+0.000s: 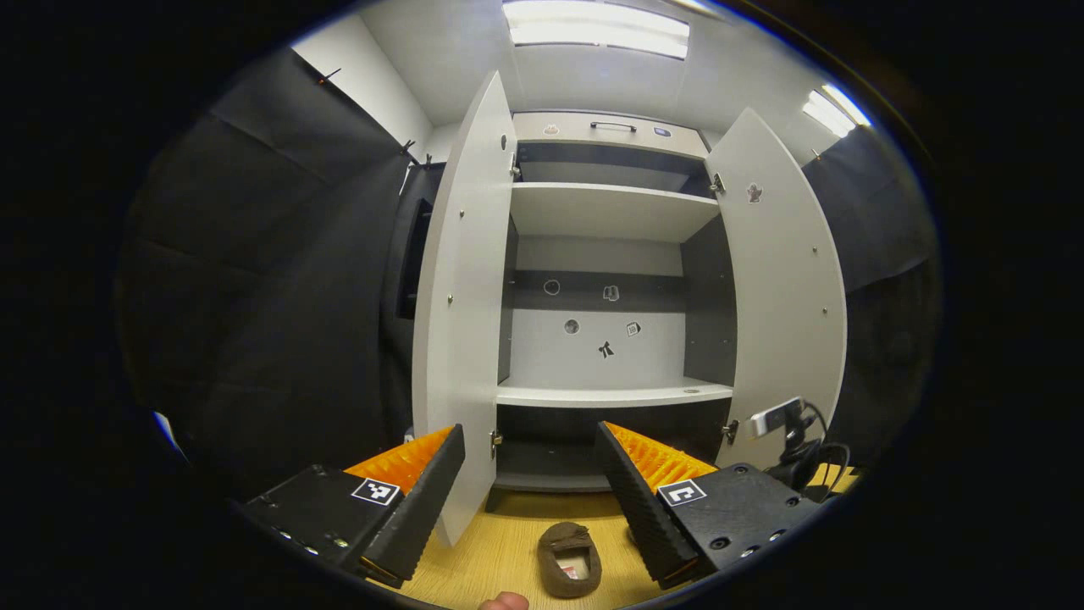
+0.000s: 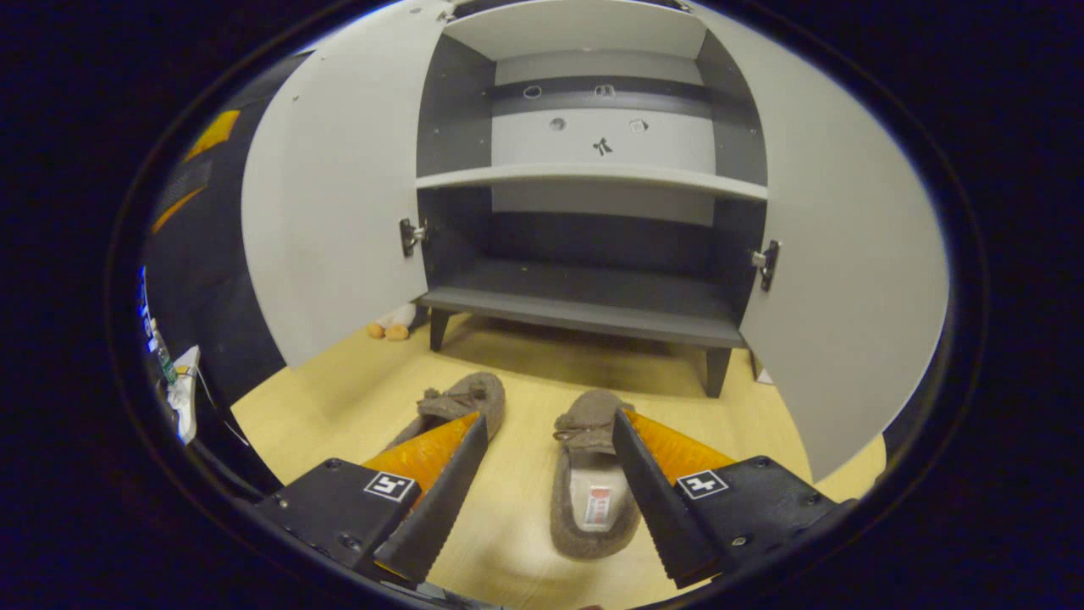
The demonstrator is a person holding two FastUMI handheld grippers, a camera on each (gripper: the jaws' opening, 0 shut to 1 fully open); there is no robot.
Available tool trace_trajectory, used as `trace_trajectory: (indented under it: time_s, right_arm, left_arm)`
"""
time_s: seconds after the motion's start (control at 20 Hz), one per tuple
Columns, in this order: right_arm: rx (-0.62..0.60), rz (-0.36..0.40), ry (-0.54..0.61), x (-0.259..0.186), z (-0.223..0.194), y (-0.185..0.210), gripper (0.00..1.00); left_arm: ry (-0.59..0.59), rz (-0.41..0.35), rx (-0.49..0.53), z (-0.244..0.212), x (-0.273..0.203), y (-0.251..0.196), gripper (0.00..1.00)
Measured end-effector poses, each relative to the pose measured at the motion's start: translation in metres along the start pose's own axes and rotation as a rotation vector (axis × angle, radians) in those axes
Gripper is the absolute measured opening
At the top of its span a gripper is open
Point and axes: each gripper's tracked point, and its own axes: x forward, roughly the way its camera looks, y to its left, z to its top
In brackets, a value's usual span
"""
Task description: Grab one shoe with the right hand and put it into the shoe cabinet, grab the other shoe with the left hand and put it into the shoe cabinet; then close the right door with the right hand and the left door with the left hand.
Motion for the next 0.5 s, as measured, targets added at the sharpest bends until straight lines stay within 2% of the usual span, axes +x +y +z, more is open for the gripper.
trace_trajectory:
  time_s: [0.15,0.2,0.35,0.45,0.5]
  right_arm:
    - [-0.01,-0.003,0.095,0.028,-0.035,-0.003,0.89]
    - [-0.026,-0.017,0.129,0.038,-0.046,-0.007,0.82]
    - [-0.042,-0.043,0.187,0.062,-0.065,-0.014,0.78]
    - [-0.058,-0.073,0.176,0.072,-0.062,-0.021,0.69]
    - [-0.055,-0.097,0.178,0.077,-0.065,-0.024,0.59]
  left_arm:
    - [0.005,0.009,-0.004,-0.001,0.0,0.004,0.95]
    - [0.012,0.007,-0.006,-0.003,-0.001,0.004,0.95]
    - [0.022,0.007,-0.017,-0.006,-0.001,0.005,0.95]
    - [0.026,0.009,-0.022,-0.008,0.0,0.005,0.95]
    - [0.032,0.011,-0.024,-0.01,0.002,0.006,0.95]
